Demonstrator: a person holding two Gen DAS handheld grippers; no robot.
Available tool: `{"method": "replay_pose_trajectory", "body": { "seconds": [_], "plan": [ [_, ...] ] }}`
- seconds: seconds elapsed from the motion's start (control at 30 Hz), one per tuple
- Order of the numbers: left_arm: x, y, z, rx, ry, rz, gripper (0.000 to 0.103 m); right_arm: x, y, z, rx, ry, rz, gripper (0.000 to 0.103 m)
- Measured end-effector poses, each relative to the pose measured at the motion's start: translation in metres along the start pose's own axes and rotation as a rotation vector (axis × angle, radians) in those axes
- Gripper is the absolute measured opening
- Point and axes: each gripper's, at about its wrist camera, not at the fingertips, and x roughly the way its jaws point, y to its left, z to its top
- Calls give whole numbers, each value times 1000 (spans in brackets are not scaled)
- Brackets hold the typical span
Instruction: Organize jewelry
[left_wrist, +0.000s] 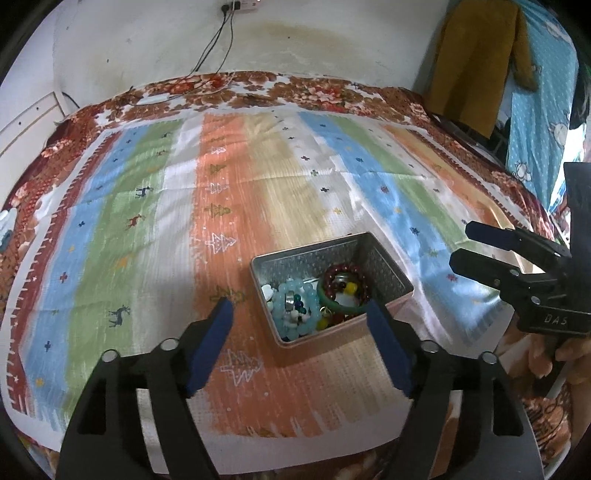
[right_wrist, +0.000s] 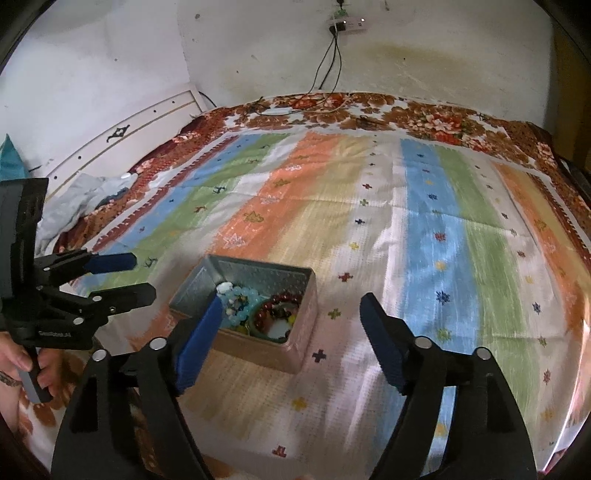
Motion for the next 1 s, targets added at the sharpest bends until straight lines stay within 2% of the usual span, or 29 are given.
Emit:
{"method": "replay_pose_trajectory", "body": {
  "seconds": [0.07,0.13,0.2,0.27,0.6,1.0],
  "plan": [
    [-2,-2,-2,7,-12,6,84,-4,0,-3,1,-14,-5,87],
    [-3,-4,-3,14,-22,13,93,-7,-1,-3,3,-25,-4,92],
    [-5,-6,-5,22,-34,27,97,-10,-1,-5,5,-37,-1,95],
    [-5,-7,-7,29,-34,41,97,-13,-1,-8,8,-47,5,98],
    [-12,-11,-17,47,-57,110,97,-21,4,-17,-12,-75,26,98],
    [-23,-13,-22,51,-116,132,97,-29,9,-29,-19,-108,17,98]
  ]
}}
